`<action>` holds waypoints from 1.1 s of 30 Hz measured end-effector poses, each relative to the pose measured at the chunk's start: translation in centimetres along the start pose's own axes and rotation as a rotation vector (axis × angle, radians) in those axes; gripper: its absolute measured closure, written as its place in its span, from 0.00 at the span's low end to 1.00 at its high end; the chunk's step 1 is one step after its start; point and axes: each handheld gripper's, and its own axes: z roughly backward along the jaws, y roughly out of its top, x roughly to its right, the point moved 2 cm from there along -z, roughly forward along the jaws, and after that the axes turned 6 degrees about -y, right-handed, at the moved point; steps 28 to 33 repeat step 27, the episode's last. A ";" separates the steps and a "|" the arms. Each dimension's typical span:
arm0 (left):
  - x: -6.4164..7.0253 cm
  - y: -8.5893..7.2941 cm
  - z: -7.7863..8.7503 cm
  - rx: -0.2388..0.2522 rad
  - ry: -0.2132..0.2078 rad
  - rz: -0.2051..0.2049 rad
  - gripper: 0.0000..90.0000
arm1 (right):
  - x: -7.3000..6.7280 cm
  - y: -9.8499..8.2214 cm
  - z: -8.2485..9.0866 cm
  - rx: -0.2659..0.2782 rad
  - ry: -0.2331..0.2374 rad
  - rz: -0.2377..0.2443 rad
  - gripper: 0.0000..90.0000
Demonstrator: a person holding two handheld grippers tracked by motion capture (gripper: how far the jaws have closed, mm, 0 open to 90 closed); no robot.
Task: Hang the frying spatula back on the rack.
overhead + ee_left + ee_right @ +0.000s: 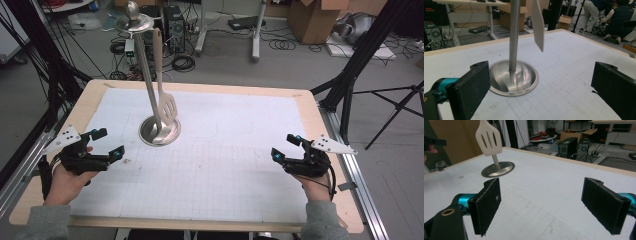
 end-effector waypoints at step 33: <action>-0.5 -0.9 0.1 -0.021 0.028 0.014 0.03 | 3.3 -2.6 3.1 0.034 -0.055 -0.085 0.17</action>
